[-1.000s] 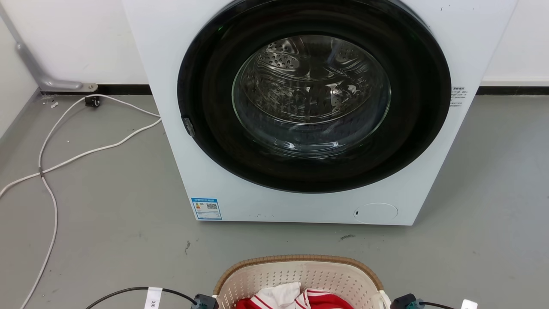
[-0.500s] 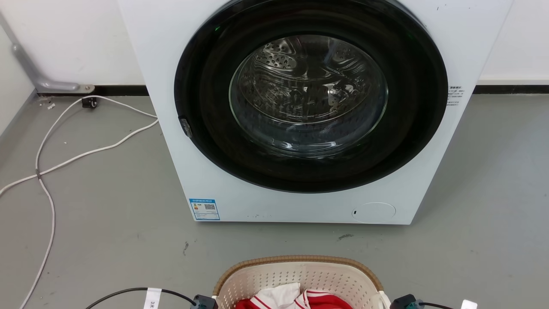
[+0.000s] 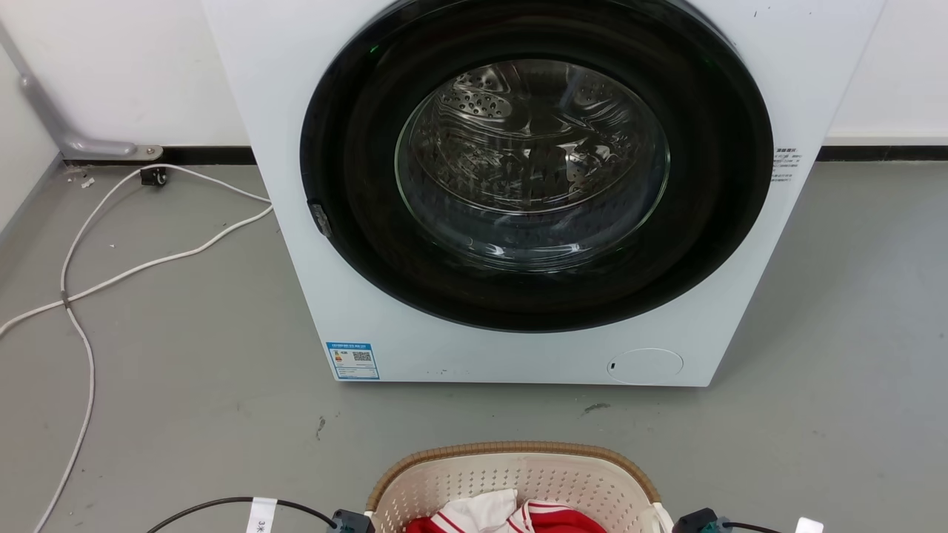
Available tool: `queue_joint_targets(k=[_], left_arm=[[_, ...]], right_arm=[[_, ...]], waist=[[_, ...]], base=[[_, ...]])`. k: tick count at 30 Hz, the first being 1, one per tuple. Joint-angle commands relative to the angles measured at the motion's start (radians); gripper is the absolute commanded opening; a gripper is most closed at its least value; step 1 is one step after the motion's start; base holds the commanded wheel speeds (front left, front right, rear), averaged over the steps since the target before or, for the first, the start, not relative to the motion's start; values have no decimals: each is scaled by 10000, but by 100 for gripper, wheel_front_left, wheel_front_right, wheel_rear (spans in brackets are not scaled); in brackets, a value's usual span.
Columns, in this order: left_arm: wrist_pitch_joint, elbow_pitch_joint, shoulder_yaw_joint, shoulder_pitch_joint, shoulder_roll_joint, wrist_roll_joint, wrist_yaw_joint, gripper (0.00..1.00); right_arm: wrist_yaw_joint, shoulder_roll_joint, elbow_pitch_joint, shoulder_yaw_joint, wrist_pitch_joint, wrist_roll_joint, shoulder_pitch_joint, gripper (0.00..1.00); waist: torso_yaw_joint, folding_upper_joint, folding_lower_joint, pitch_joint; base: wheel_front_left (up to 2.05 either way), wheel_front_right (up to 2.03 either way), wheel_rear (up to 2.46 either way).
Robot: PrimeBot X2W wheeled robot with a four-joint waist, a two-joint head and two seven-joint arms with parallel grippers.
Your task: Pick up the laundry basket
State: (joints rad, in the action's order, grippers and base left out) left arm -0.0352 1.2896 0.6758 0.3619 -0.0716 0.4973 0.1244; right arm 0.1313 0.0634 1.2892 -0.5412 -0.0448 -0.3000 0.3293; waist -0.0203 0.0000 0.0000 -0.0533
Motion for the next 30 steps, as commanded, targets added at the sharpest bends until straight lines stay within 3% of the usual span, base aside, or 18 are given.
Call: queue_joint_targets(k=[1,30], left_arm=[[-56,-27,101,-58,-36,2,96,0],[-93,-26,420,-112,-86,281,95,0]], right_arm=[[-10,104,-22,-86,-70,-2,120,0],[-10,142,-20,-459,-75,-274,95,0]], waist=[[-2,0,0,-3],[12,0,0,-23]], base=[[0,0,0],[0,0,0]])
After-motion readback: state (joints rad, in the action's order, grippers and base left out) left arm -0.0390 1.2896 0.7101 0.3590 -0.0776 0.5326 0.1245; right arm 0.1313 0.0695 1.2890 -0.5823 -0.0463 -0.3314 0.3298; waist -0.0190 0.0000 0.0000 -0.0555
